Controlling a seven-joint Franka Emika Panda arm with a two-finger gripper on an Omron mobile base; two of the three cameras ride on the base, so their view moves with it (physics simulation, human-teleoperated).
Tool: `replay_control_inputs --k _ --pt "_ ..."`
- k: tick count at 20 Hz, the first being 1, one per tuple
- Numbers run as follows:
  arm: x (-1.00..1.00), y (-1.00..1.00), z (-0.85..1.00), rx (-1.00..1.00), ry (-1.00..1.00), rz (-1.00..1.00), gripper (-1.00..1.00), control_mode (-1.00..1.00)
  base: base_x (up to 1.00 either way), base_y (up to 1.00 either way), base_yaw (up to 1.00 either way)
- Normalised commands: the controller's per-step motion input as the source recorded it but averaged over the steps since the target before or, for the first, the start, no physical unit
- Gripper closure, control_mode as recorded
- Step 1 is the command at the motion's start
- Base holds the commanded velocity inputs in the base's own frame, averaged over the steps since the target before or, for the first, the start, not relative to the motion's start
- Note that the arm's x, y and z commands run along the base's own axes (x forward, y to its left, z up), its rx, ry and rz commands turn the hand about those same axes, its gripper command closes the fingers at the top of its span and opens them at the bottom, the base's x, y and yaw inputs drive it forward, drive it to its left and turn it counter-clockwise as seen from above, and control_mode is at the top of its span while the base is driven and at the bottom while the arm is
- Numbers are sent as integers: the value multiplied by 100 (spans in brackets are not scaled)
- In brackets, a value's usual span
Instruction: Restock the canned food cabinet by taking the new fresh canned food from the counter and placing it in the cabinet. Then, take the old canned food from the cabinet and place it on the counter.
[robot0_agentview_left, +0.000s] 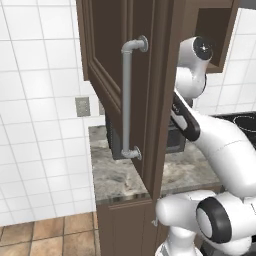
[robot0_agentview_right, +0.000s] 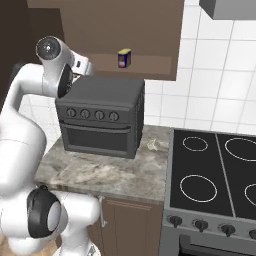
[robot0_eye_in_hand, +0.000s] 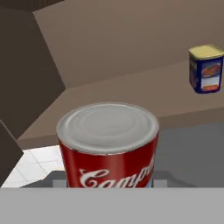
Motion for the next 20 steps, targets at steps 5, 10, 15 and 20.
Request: replay_control_inputs --k 5,10,15,20 --pt "-100 -82 0 2 16 7 100 -100 0 0 0" --pt "-100 -90 -33 0 29 8 100 -100 0 0 0" --pt "-89 -100 -100 0 52 13 100 -100 0 0 0" --pt "-13 -100 -100 0 32 24 100 -100 0 0 0"
